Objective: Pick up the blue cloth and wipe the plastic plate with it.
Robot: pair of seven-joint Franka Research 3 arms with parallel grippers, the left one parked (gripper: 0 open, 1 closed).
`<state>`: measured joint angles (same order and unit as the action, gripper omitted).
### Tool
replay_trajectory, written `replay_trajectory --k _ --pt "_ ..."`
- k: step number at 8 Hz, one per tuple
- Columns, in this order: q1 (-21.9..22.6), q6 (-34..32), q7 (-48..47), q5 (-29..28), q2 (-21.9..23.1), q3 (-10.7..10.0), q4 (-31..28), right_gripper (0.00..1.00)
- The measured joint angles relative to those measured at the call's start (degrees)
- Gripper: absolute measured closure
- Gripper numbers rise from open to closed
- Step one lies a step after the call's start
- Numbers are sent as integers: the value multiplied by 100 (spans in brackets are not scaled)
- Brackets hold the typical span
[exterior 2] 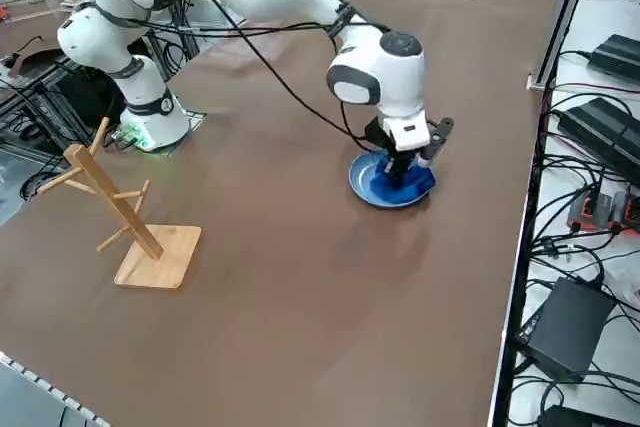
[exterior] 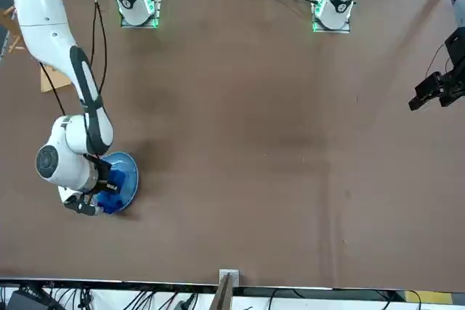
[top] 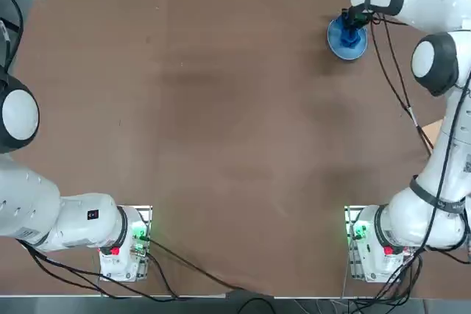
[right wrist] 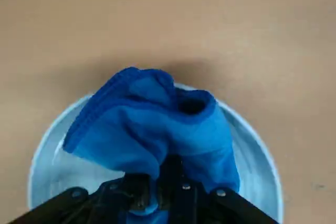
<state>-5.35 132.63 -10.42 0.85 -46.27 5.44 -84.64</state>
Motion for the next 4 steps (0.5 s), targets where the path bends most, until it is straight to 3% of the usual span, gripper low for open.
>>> replay_trajectory --k 4 --pt "-58 109 51 4 250 14 -441 90"
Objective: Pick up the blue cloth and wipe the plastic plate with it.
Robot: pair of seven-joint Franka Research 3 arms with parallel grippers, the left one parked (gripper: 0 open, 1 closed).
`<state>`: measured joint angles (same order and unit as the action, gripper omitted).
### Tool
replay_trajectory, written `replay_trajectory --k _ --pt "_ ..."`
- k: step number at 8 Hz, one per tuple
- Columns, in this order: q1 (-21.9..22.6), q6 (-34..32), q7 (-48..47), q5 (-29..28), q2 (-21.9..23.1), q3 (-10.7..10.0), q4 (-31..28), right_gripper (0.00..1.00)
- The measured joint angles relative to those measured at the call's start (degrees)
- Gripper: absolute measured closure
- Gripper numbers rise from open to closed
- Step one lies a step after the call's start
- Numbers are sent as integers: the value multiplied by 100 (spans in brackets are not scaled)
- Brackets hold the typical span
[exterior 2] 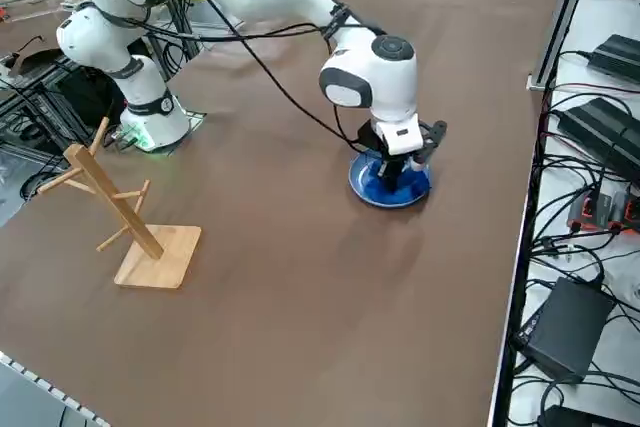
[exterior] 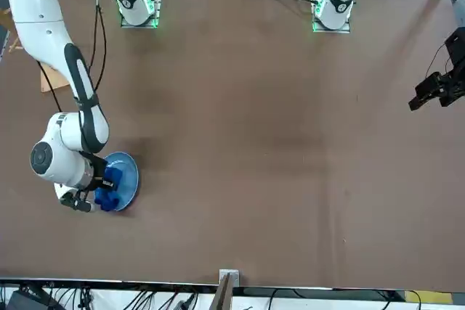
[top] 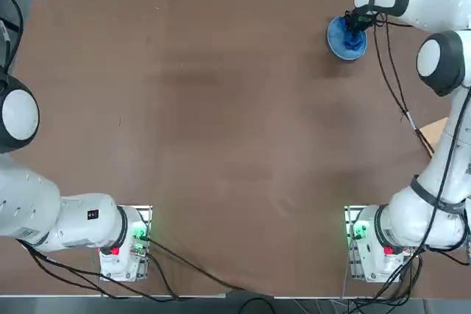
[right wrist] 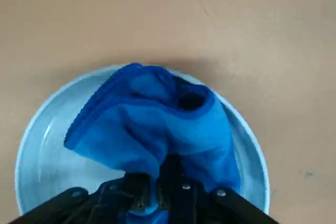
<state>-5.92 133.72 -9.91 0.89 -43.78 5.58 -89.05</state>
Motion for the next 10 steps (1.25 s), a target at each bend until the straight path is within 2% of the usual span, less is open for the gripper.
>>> replay_trajectory --k 3,5,7,10 --pt "216 -4 -131 20 271 -81 -448 90" --pt "642 -21 -402 51 324 -356 -518 90" --pt "911 -45 -562 -11 310 -544 -484 90" --pt "915 -160 -590 -137 54 -534 -29 90"
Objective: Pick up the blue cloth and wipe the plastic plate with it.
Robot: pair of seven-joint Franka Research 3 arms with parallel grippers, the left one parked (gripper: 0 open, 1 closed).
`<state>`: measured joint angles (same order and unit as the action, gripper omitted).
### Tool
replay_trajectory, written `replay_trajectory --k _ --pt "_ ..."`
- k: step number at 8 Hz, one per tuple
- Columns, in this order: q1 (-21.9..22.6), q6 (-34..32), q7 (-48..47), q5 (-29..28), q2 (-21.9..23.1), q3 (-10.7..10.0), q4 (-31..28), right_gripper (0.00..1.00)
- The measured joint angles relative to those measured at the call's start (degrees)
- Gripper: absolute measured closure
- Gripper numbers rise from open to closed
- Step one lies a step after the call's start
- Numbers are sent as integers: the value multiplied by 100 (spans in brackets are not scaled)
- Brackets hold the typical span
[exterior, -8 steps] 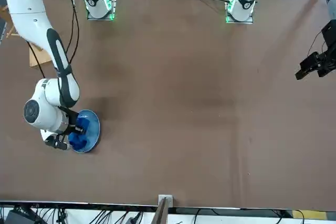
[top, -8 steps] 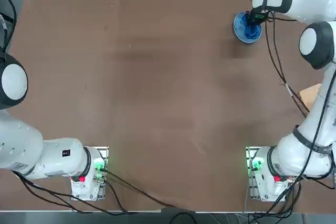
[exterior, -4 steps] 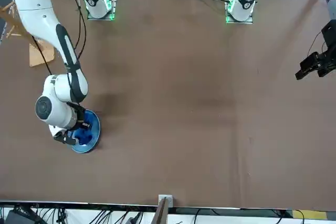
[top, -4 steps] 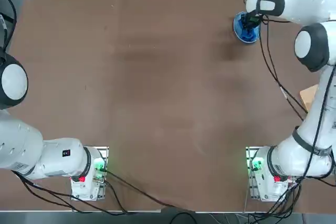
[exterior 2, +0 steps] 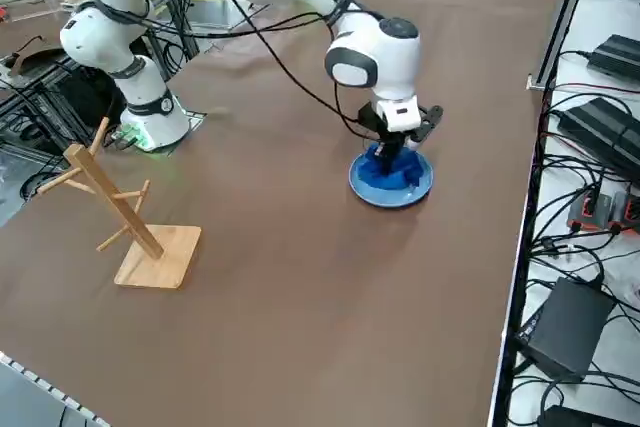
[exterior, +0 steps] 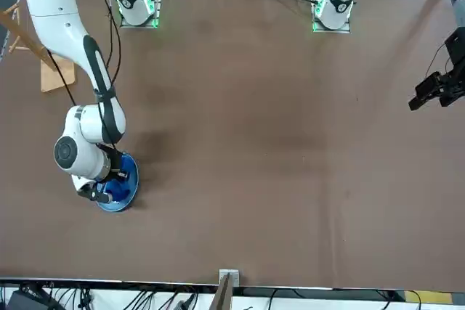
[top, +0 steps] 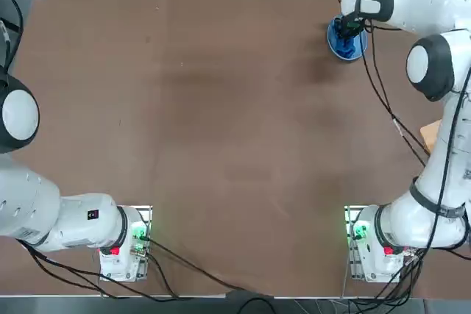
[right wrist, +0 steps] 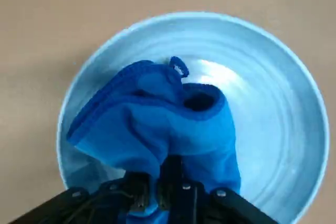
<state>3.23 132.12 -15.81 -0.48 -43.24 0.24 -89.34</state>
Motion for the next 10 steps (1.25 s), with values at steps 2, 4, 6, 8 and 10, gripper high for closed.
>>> replay_trajectory --k 2,4,6,8,10 --pt "-180 23 88 -34 -282 141 472 90" --pt "-470 99 460 -98 -399 307 654 90" --pt "-701 142 639 -127 -421 370 668 90" --pt "-766 120 730 -131 -350 384 555 90" --pt "-764 -351 743 -131 -171 365 353 90"
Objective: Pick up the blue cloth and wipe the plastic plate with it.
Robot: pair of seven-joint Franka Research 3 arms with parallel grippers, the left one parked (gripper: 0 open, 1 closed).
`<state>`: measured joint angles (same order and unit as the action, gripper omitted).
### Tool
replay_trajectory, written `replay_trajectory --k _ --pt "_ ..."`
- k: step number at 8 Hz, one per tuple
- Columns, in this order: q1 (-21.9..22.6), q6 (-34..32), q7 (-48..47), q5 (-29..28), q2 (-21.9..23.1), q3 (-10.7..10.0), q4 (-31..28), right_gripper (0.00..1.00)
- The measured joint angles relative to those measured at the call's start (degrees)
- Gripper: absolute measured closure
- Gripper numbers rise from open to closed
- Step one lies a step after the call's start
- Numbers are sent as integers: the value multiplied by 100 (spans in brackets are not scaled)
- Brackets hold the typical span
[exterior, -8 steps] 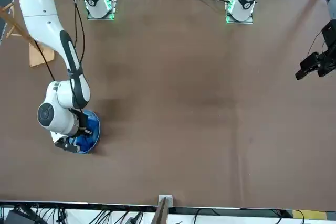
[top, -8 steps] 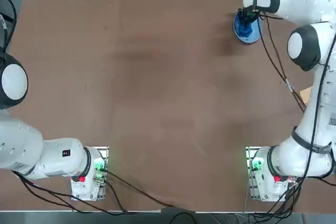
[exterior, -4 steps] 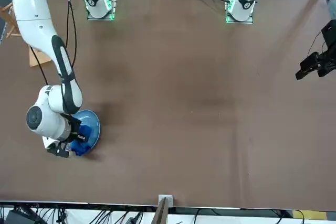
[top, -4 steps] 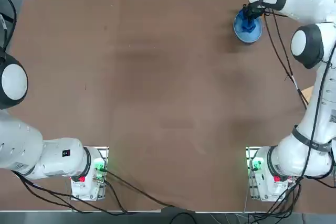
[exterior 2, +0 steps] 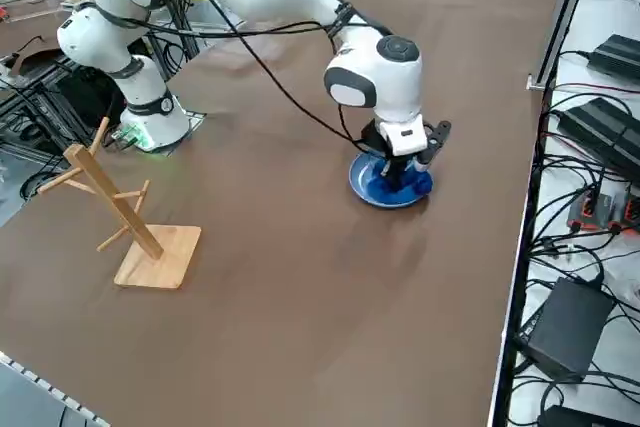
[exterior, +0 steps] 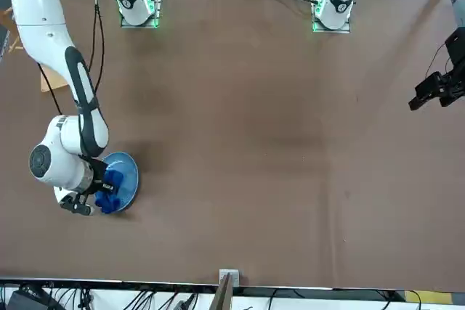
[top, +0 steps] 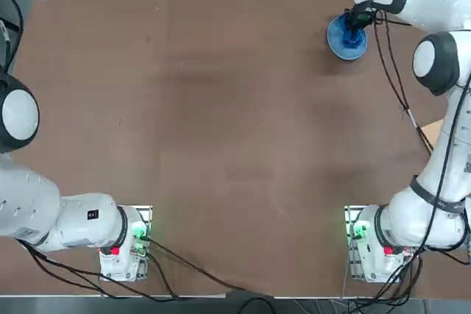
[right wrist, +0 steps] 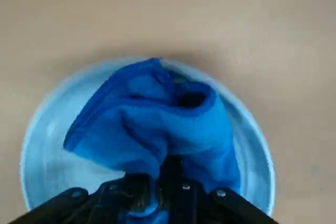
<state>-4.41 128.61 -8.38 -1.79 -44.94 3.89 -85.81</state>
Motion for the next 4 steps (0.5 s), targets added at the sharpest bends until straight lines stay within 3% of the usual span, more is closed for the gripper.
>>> replay_trajectory --k 4 --pt "372 -429 -463 8 194 -114 -248 90"
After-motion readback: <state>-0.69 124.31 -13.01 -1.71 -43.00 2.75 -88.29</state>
